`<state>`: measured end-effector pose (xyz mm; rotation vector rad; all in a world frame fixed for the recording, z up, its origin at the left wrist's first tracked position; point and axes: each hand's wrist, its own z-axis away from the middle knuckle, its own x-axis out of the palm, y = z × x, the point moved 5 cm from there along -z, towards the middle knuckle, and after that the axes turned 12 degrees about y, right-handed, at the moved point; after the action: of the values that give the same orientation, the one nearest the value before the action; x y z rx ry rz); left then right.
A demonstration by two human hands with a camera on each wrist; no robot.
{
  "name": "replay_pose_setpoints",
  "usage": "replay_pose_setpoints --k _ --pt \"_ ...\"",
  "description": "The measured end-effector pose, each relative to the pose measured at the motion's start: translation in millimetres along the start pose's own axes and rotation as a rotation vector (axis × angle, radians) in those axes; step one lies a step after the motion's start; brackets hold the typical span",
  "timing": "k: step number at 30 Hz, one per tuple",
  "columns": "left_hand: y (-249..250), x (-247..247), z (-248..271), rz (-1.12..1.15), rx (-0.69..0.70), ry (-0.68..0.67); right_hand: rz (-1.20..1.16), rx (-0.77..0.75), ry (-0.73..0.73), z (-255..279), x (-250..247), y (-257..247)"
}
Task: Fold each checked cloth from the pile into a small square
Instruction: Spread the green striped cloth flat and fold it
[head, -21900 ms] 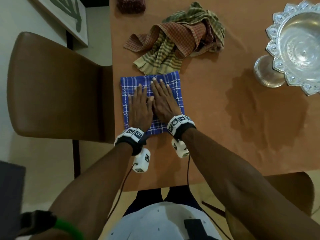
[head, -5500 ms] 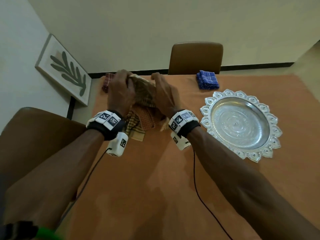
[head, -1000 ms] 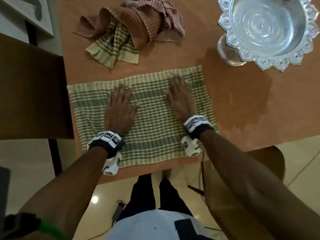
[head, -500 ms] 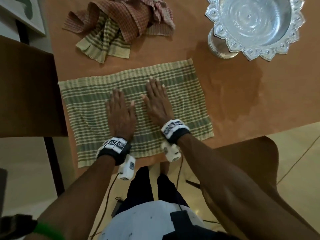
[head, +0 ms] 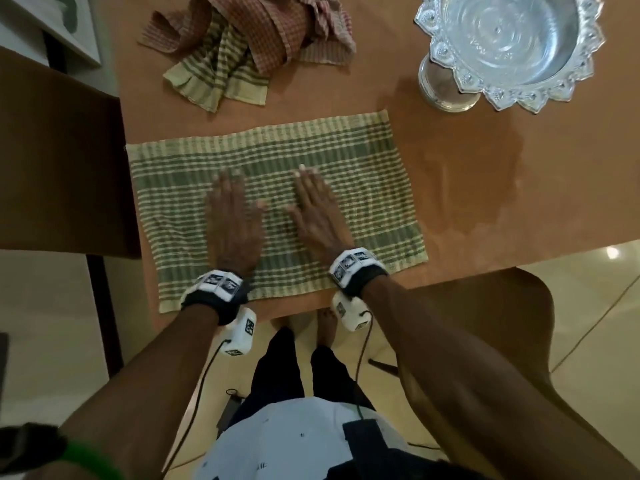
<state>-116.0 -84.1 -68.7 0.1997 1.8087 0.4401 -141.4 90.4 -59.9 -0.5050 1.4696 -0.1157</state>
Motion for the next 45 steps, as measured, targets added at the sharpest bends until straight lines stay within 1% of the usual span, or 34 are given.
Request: replay_pose_setpoints --k 2,3,5,6,7,8,9,10,11,12,13,14,15,17,19,21,23,25,27,29,31,32,34,35,37,39,40,42,45 --pt "-44.0 -11.5 12.8 -0.063 -0.212 0.022 0.062 0.034 0.046 12.8 -10.2 43.9" --pt "-61.8 -18.0 16.2 -0.083 -0.256 0.009 0.099 0.076 0.087 16.6 -18.3 68.2" --pt "-83.9 -33.1 22.9 -0.123 -0.245 -0.027 0.12 0.187 0.142 21.7 -34.6 107.9" --pt "-90.2 -40.0 24.9 -0.147 -0.248 -0.022 0.11 0.233 0.153 22.2 -39.5 117.9" --pt "-95.2 -48.0 27.4 -0.17 -0.29 0.003 0.102 0.267 0.165 22.2 -42.9 119.1" --pt "-97.2 -52.2 28.3 -0.19 -0.351 0.026 0.098 0.283 0.174 21.4 -43.4 113.5" --pt "-92.7 -55.0 29.6 -0.223 -0.383 0.037 0.098 0.259 0.179 21.4 -40.7 99.8" --pt "-80.1 -53.8 28.5 -0.26 -0.348 0.043 0.092 0.192 0.178 21.3 -34.8 79.1" --pt "-58.8 -48.9 24.7 -0.268 -0.25 0.051 0.075 0.094 0.158 20.3 -24.5 53.4" --pt "-32.6 -39.4 21.0 -0.239 -0.122 0.046 0.063 0.0 0.113 21.6 -11.7 27.0" --pt "-7.8 -27.9 17.9 -0.187 -0.01 0.018 0.062 -0.063 0.066 23.9 -0.2 4.0" --pt "10.9 -17.5 17.5 -0.138 0.061 -0.024 0.068 -0.082 0.032 27.1 9.0 -8.0" --pt "19.9 -7.4 20.5 -0.109 0.083 -0.072 0.068 -0.07 0.02 31.1 13.0 -7.4" --pt "9.3 1.0 29.4 -0.123 0.009 -0.115 0.058 -0.017 0.038 37.0 6.7 21.4" --pt "-13.0 -5.7 35.9 -0.184 -0.077 -0.081 0.078 0.051 0.114 41.2 -12.7 69.0" --pt "-28.3 -14.4 40.7 -0.198 -0.136 -0.072 0.109 0.107 0.146 48.7 -30.6 110.2" --pt "-34.6 -20.6 40.1 -0.206 -0.179 -0.054 0.115 0.131 0.143 50.1 -39.7 124.3" --pt "-34.8 -22.5 39.3 -0.218 -0.211 -0.044 0.082 0.154 0.139 45.0 -39.2 116.4" --pt "-35.1 -21.5 42.6 -0.211 -0.252 -0.027 0.045 0.145 0.166 37.4 -35.9 99.3" --pt "-41.6 -24.9 50.1 -0.184 -0.338 0.026 0.022 0.167 0.176 37.1 -31.5 91.0" --pt "-51.8 -32.1 56.2 -0.198 -0.44 0.109 0.03 0.229 0.212 42.2 -28.1 96.5" --pt "-56.6 -35.9 59.6 -0.209 -0.484 0.137 0.045 0.26 0.211 48.3 -25.9 99.1" --pt "-65.9 -39.6 64.8 -0.21 -0.566 0.178 0.079 0.255 0.186 56.9 -20.4 99.9" --pt "-70.2 -42.0 66.7 -0.199 -0.621 0.207 0.089 0.241 0.184 58.4 -19.5 98.4" --pt "-80.0 -48.4 71.8 -0.173 -0.792 0.267 0.108 0.224 0.187 57.9 -21.3 95.9" --pt "-92.3 -53.6 80.1 -0.184 -0.94 0.294 0.129 0.176 0.173 55.7 -22.4 93.8" --pt "-97.8 -56.2 83.7 -0.186 -0.973 0.315 0.132 0.143 0.157 55.1 -21.8 91.9" --pt "-106.1 -60.1 88.3 -0.162 -0.992 0.386 0.129 0.098 0.127 55.4 -20.0 87.9" --pt "-112.2 -62.4 90.1 -0.166 -0.986 0.447 0.13 0.112 0.112 55.1 -18.5 88.1"
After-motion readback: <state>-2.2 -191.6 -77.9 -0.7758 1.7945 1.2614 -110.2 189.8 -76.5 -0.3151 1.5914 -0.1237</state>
